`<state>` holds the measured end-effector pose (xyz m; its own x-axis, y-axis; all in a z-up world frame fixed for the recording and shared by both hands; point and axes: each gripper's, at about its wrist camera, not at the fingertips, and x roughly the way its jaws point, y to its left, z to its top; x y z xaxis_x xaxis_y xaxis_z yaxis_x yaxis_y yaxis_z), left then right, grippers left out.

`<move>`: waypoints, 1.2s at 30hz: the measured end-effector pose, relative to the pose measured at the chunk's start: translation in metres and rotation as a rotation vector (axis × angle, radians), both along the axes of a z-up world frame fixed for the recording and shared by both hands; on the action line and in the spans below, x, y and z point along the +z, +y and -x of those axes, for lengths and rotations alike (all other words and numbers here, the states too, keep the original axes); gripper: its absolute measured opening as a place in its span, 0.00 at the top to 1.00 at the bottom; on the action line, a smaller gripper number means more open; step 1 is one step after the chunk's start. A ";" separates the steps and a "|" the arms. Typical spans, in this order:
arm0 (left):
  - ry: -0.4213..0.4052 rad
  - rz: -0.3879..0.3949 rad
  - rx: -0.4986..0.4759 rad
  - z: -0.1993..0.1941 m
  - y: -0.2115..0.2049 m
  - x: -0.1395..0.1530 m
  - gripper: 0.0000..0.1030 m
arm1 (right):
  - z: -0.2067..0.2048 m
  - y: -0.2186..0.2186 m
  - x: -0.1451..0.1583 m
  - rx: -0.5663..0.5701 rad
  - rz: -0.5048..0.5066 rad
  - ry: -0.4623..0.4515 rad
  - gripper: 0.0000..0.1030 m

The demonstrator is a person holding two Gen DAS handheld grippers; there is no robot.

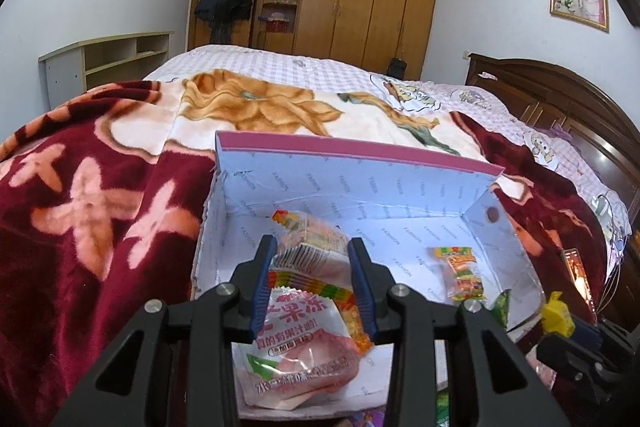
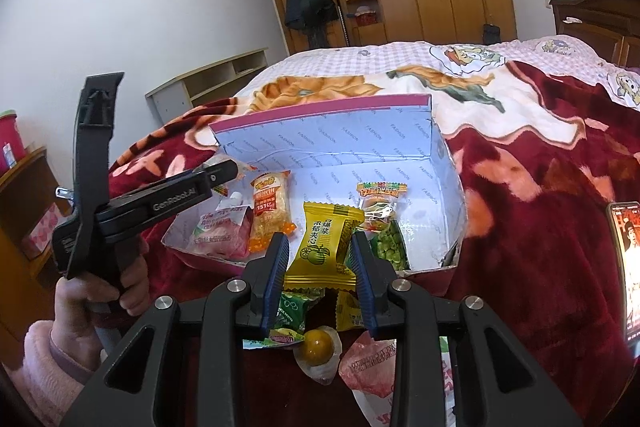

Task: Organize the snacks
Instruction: 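Lift the wafer pack with the left gripper while the right gripper carries the yellow candy over the box, then release the wafer pack with the left gripper while the right gripper drops the yellow candy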

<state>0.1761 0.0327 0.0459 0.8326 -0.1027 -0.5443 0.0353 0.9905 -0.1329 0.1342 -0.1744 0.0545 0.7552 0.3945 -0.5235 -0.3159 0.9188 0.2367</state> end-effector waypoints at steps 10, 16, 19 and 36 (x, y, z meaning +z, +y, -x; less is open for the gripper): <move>0.045 -0.002 0.017 -0.016 0.004 -0.015 0.63 | -0.006 -0.001 0.000 -0.004 0.005 0.003 0.68; 0.057 -0.010 0.015 -0.022 0.003 -0.021 0.61 | -0.010 -0.003 -0.001 -0.006 0.007 0.004 0.68; 0.068 -0.015 0.015 -0.023 0.002 -0.023 0.60 | -0.014 -0.004 -0.002 -0.007 0.008 0.007 0.68; 0.087 -0.032 0.022 -0.025 -0.001 -0.029 0.43 | -0.044 -0.006 -0.004 -0.034 0.040 0.040 0.68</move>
<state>0.2012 0.0315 0.0165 0.7839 -0.0665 -0.6174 0.0031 0.9947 -0.1032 0.1780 -0.1804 0.0501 0.7460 0.3475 -0.5681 -0.2757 0.9377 0.2116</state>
